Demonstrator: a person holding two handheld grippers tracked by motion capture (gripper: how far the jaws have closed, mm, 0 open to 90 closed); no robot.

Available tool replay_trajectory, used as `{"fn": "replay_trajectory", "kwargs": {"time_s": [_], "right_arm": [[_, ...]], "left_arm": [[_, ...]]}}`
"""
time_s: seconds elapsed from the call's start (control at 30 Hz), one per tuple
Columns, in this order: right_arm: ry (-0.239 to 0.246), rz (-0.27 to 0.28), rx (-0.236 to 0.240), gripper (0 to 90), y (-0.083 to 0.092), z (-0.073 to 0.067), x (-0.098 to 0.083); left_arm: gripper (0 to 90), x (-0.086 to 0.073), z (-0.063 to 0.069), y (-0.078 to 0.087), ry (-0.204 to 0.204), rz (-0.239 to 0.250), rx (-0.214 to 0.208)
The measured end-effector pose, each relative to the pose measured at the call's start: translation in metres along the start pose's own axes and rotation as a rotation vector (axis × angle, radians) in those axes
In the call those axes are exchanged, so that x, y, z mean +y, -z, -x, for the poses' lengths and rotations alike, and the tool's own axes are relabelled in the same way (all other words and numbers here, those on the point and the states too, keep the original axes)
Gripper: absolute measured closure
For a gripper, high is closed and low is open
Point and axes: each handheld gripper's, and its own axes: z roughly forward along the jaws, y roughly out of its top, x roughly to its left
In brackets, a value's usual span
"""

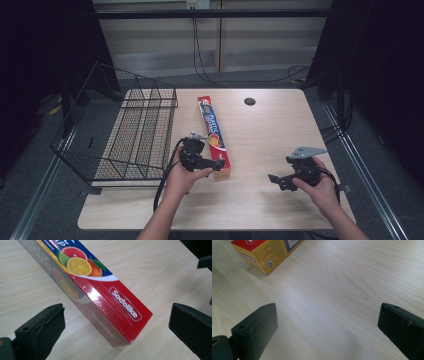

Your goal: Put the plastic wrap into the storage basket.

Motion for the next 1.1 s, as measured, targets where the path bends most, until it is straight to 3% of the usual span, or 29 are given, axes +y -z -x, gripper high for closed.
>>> {"fn": "replay_trajectory", "kwargs": {"time_s": [0.13, 0.37, 0.7, 0.93, 1.03, 1.1], "right_arm": [[0.005, 0.001, 0.0, 2.5, -0.001, 0.001, 0.0], [-0.007, 0.003, -0.004, 2.6, 0.001, 0.001, 0.0], [0.002, 0.005, -0.005, 2.6, 0.0, 0.0, 0.001], [-0.008, 0.008, -0.003, 2.6, 0.001, 0.001, 0.001], [-0.001, 0.011, -0.006, 2.6, 0.001, 0.001, 0.001], [-0.006, 0.015, -0.007, 2.6, 0.001, 0.001, 0.001]], "left_arm": [[0.7, 0.01, -0.002, -0.004, 0.0, -0.003, 0.03], [1.5, 0.025, -0.008, -0.014, 0.063, 0.004, 0.058], [2.1, 0.042, -0.011, -0.025, 0.092, -0.001, 0.082], [2.5, 0.052, -0.012, -0.028, 0.083, -0.012, 0.1], [2.7, 0.056, -0.012, -0.029, 0.098, -0.004, 0.099], [2.7, 0.057, -0.012, -0.03, 0.083, -0.015, 0.104]]}}
